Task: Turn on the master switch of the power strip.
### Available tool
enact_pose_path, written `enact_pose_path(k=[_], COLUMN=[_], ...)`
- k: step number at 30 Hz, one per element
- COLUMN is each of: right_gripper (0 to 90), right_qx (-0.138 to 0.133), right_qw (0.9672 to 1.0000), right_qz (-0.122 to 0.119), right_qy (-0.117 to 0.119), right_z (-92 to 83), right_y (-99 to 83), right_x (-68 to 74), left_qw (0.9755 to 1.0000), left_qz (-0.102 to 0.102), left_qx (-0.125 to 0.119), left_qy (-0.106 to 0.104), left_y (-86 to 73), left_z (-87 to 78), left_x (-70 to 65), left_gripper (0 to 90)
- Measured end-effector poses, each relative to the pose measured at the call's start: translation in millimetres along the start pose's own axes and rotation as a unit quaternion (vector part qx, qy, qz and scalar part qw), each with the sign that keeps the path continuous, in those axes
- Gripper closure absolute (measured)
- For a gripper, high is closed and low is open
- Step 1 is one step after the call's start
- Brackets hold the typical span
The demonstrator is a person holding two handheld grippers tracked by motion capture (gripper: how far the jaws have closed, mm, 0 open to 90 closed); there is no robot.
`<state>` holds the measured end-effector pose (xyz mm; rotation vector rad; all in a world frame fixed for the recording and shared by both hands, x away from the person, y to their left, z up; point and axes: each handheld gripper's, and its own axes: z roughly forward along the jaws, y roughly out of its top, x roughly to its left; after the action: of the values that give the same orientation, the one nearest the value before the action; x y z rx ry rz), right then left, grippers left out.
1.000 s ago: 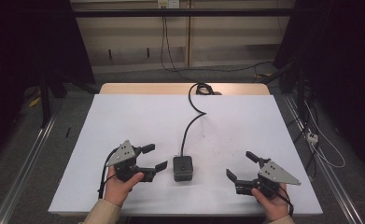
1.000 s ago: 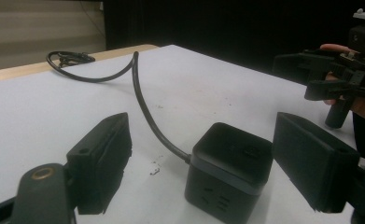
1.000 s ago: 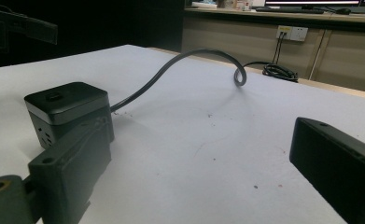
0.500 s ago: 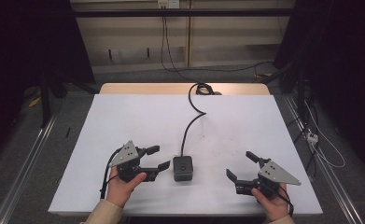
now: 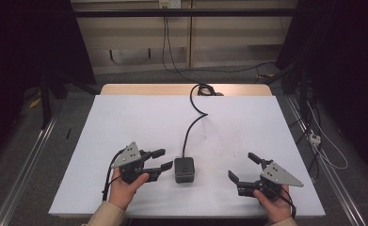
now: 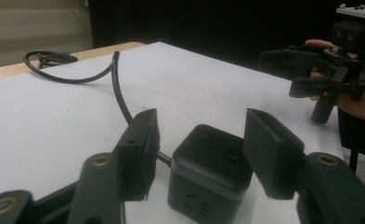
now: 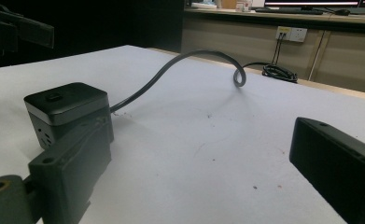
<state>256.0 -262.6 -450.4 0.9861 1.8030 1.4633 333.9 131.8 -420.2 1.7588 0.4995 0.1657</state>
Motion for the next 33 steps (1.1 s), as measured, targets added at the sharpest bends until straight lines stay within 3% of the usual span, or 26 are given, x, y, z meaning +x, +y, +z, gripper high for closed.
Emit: enact_pose_path(k=[6,14,33], right_gripper=[4.8,4.8,4.8], right_qx=[0.000,0.000,-0.001], right_qw=[1.0000,1.0000,1.0000], right_qz=[0.000,-0.001,-0.001], right_qy=[0.000,0.001,0.001], right_z=[-0.1,0.5,0.1], right_y=[0.1,0.1,0.3], right_x=[0.1,0.7,0.5], left_qw=[1.0000,0.9994,0.9978], left_qz=[-0.002,0.001,0.012], left_qx=[0.004,0.013,0.040], left_qy=[-0.006,-0.031,-0.051], left_y=[-0.1,0.3,-0.1], left_z=[2.5,7.9,18.9], left_x=[-0.3,-3.1,-7.0], left_gripper=[52.9,63.7,78.5])
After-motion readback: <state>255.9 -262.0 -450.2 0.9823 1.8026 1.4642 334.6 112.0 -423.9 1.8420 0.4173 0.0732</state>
